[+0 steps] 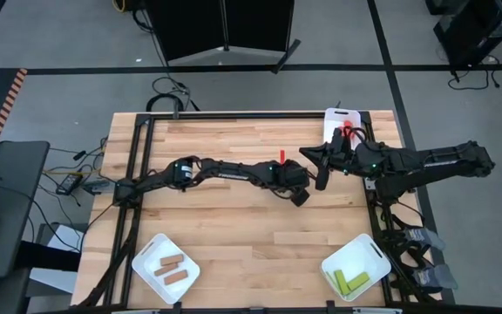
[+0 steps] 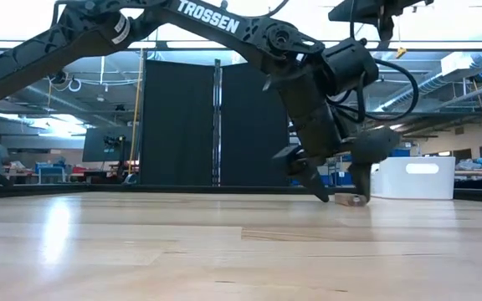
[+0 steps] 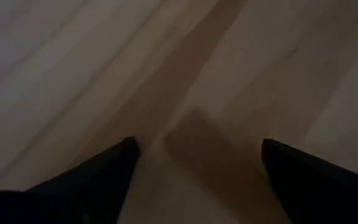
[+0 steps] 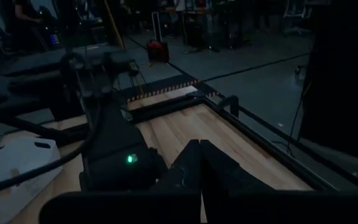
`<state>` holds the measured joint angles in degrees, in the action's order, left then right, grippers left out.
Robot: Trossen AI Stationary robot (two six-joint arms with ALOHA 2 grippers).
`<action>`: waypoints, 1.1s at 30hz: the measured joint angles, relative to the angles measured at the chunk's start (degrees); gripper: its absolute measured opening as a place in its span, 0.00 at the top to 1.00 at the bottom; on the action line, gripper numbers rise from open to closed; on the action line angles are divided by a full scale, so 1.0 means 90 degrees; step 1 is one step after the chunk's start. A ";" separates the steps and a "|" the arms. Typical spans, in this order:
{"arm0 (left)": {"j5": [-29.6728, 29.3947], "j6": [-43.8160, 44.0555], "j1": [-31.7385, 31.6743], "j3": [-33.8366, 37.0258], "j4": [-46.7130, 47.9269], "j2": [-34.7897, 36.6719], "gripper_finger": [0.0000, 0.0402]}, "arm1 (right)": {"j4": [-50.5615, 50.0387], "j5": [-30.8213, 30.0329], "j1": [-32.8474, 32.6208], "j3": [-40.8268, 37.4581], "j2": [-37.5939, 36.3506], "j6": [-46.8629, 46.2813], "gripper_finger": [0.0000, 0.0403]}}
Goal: Sort blocks
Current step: Put the brown block into the bottom left bin
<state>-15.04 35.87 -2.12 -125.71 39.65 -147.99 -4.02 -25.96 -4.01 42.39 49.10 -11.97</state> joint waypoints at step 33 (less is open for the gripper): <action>-0.0694 -0.1301 0.0349 0.0082 0.2220 0.1302 0.74 | 0.0485 0.0002 -0.0006 -0.0005 -0.0023 0.0340 0.99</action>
<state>-21.29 24.17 1.02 -124.97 59.63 -136.27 0.34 -25.93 -4.07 42.35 48.90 -8.91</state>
